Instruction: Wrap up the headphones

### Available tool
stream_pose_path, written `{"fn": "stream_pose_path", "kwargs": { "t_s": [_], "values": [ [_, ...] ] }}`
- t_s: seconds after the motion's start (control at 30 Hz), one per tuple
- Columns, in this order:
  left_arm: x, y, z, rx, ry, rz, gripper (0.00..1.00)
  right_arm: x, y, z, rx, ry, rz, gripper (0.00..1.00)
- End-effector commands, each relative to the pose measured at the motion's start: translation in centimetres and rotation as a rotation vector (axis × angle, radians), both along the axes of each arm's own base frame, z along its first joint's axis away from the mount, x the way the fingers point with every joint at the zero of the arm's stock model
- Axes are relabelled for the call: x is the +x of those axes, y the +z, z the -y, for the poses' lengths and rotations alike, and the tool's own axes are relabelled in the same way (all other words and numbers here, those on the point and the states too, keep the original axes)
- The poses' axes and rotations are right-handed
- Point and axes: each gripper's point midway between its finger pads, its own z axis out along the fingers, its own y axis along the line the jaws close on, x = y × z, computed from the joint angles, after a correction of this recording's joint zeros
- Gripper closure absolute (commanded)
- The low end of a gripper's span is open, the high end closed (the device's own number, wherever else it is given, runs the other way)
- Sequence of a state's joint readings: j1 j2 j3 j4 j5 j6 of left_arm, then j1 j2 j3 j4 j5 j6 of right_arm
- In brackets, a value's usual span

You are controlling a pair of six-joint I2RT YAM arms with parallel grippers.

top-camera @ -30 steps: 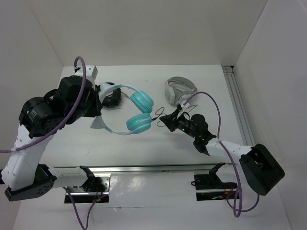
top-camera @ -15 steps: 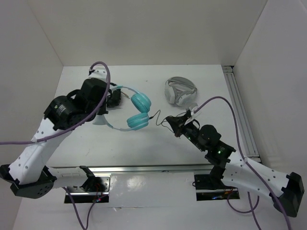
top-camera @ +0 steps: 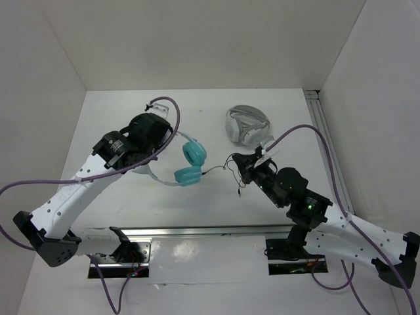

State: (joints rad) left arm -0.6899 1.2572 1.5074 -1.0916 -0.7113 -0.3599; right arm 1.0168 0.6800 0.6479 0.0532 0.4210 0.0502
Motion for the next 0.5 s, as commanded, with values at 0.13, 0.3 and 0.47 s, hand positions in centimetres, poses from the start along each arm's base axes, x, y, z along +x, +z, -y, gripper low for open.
{"fn": "stream_pose_path", "kwargs": {
  "t_s": [0.13, 0.3, 0.47],
  "values": [
    [-2.1, -2.3, 8.8, -0.180, -0.458, -0.129, 1.00, 0.8, 4.1, -1.3, -0.113, 0.010, 0.083, 0.97],
    [-3.1, -4.8, 11.0, -0.103, -0.517, -0.191, 1.00, 0.6, 4.5, -1.9, -0.135, 0.038, 0.110, 0.96],
    [-5.0, -4.6, 13.6, -0.123, -0.660, -0.215, 1.00, 1.5, 3.3, -2.1, -0.204, 0.006, 0.103, 0.96]
  ]
}}
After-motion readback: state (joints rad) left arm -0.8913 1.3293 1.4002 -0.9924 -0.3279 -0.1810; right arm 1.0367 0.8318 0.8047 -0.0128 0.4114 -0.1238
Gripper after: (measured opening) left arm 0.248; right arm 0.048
